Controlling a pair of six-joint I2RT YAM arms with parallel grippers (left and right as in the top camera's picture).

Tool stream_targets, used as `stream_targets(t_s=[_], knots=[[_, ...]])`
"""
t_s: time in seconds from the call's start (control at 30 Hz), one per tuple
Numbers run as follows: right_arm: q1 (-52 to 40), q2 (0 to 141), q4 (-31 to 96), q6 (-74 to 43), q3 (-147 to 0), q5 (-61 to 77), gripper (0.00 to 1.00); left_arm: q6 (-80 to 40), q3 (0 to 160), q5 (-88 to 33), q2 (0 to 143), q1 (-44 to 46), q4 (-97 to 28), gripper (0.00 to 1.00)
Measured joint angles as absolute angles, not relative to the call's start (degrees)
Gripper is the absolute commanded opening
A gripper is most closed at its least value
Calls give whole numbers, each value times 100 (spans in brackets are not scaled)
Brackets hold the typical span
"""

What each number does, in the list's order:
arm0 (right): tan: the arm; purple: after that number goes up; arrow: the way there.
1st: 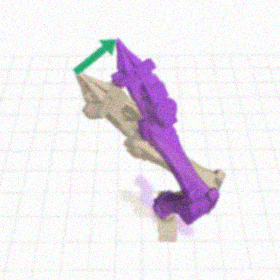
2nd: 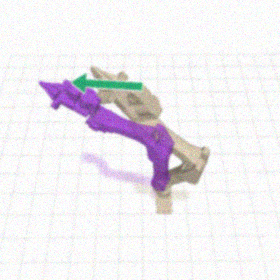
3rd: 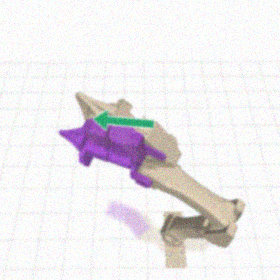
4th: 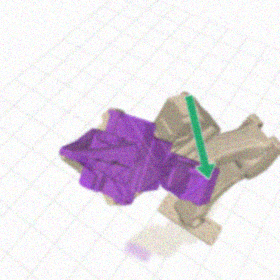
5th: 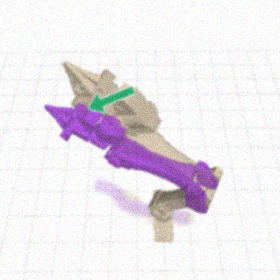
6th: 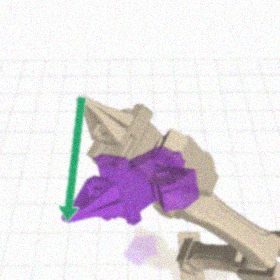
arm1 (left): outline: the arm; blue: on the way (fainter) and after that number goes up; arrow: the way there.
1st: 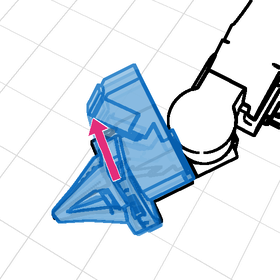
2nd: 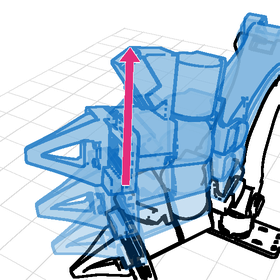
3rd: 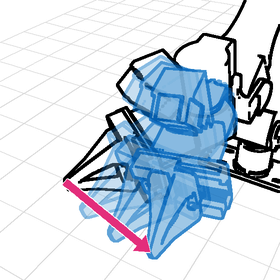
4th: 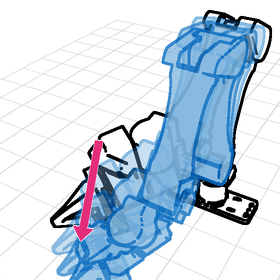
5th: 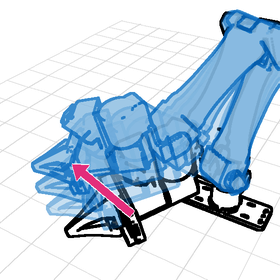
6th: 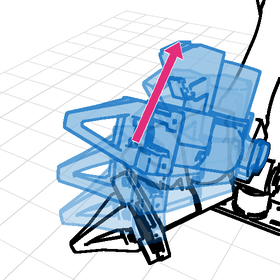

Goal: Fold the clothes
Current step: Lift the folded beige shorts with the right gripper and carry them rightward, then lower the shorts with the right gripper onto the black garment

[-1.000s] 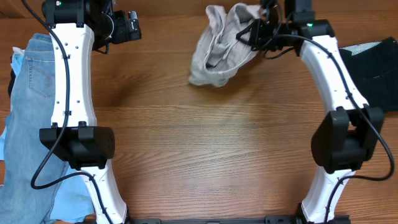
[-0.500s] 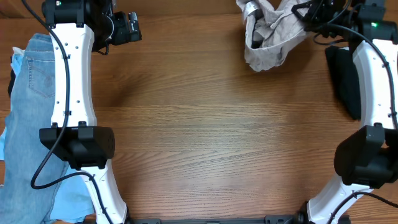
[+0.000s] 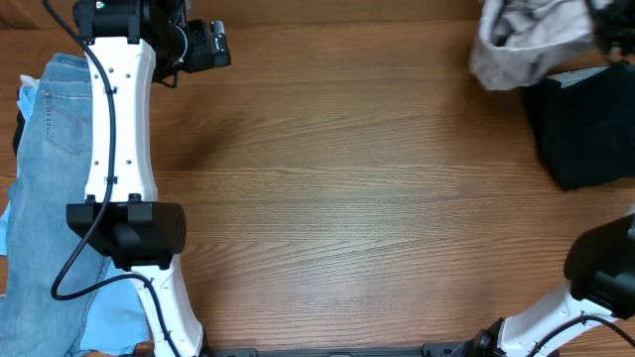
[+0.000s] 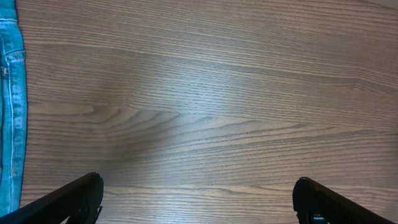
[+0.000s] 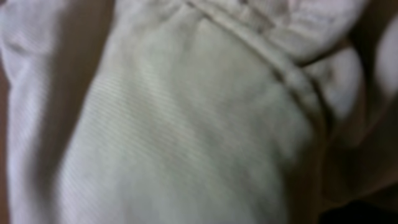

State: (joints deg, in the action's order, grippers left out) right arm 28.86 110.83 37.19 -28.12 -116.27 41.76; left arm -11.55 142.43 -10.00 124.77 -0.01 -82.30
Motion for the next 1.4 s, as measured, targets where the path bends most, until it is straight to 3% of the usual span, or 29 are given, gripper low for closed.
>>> stream_targets(t_s=[0.2, 0.47, 0.63, 0.73, 0.9, 1.2, 1.23, 1.27, 1.3, 1.33, 1.4], knots=[[3879, 11131, 2580, -3148, -11644, 4217, 4, -1155, 14243, -856, 12477, 19, -8235, 100], [3883, 12573, 486, -4066, -11705, 4659, 4, -1155, 14243, -749, 12477, 40, -8270, 100], [3863, 12661, -486, -4626, -11701, 4772, 4, -1155, 14243, -746, 12477, 47, -8272, 100], [3859, 12661, -75, -4812, -11701, 4783, 4, -1153, 14243, -744, 12477, 86, -8272, 100], [3922, 12661, 1817, -4593, -11727, 4801, 4, -1153, 14243, -725, 12477, 191, -8270, 100], [5505, 12661, 5369, -3597, -11784, 4071, 4, -1135, 14243, -725, 12479, 416, -8141, 100], [5575, 12661, 5688, -3489, -11795, 3844, 11, -1131, 14243, -725, 12479, 445, -8132, 100], [5603, 12661, 5929, -3413, -11797, 3660, 26, -1111, 14243, -725, 12479, 471, -8106, 100], [5605, 12661, 6211, -3356, -11797, 3385, 70, -1085, 14243, -725, 12479, 504, -8095, 100], [5575, 12661, 6493, -3245, -11797, 3065, 95, -1039, 14243, -725, 12479, 567, -8097, 100], [5505, 12661, 6862, -3212, -11797, 2578, 100, -1024, 14243, -725, 12479, 635, -8103, 100]])
